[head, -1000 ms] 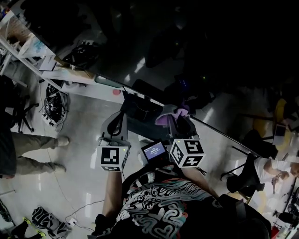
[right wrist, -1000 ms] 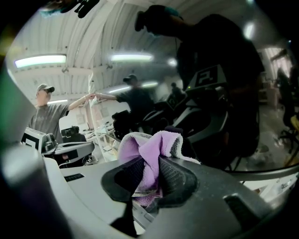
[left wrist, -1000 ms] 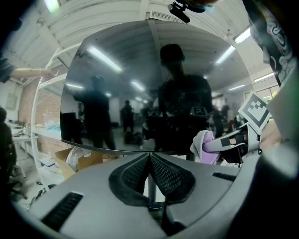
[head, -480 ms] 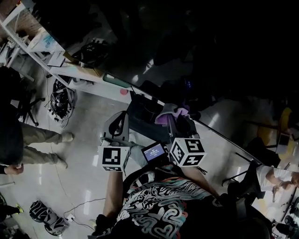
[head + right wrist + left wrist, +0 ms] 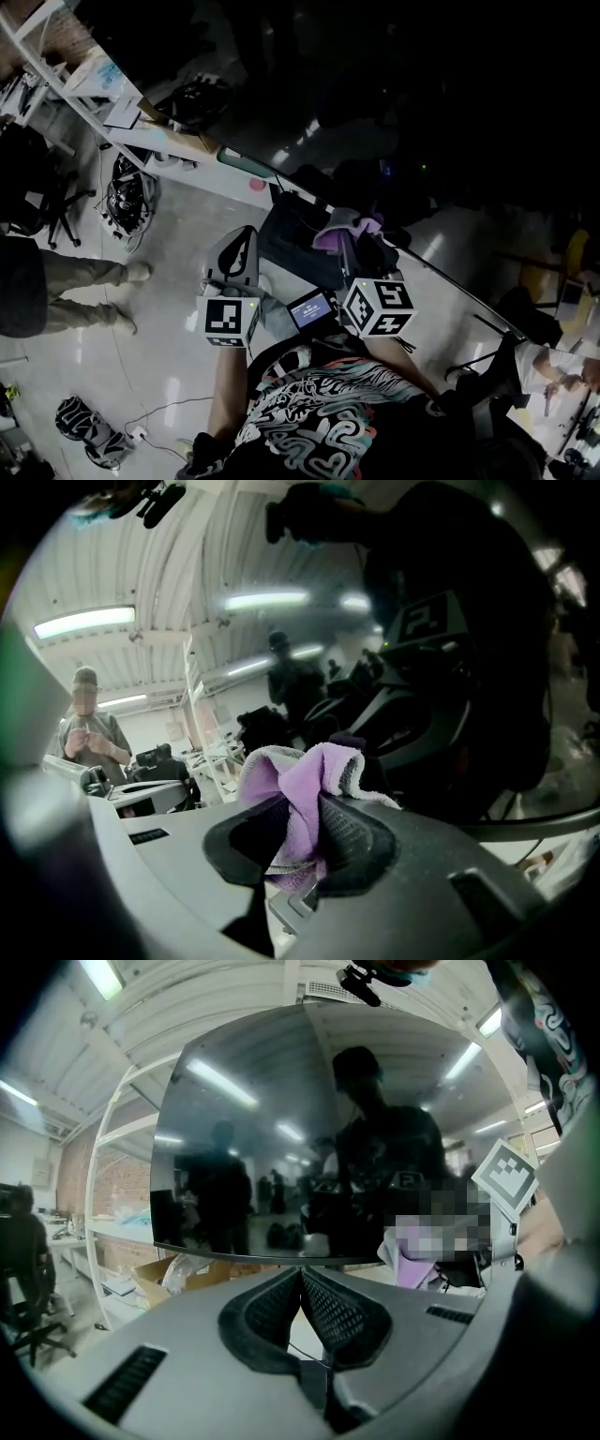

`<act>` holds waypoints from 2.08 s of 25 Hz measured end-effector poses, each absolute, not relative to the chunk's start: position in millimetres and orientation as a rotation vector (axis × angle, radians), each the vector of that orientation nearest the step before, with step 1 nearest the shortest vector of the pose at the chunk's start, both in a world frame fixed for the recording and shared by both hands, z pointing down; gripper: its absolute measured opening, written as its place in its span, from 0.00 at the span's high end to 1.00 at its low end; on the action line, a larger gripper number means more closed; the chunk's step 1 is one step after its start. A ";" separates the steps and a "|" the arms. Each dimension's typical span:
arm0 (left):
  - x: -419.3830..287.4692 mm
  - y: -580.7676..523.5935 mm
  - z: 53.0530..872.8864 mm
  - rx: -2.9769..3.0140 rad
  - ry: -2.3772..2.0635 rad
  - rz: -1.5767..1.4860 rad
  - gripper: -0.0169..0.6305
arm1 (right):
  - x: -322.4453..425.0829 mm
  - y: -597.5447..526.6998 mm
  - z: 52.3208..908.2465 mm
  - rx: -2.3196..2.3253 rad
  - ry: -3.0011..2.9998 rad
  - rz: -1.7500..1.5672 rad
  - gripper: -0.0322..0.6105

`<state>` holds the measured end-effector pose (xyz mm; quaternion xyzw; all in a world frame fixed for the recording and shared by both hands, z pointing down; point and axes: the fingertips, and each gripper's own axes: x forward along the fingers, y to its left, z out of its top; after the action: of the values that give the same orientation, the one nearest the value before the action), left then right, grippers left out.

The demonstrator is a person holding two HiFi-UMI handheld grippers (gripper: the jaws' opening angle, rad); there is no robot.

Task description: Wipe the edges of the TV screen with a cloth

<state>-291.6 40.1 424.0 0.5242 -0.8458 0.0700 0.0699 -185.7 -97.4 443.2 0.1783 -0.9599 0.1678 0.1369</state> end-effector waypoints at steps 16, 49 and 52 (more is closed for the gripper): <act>-342.3 51.3 430.9 1.520 -2.562 0.202 0.95 | -234.5 -84.9 441.9 0.470 -2.781 0.488 0.78; -416.7 78.8 442.7 1.414 -2.580 0.184 0.95 | -333.1 -57.5 444.2 0.345 -2.764 0.539 0.78; -417.7 81.6 439.7 1.413 -2.580 0.194 0.95 | -335.9 -55.6 442.8 0.349 -2.754 0.558 0.78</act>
<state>-417.7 81.6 439.7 0.4770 -0.8711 0.0656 0.0968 -335.9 -55.6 442.8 0.1217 -0.9610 0.1948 0.1541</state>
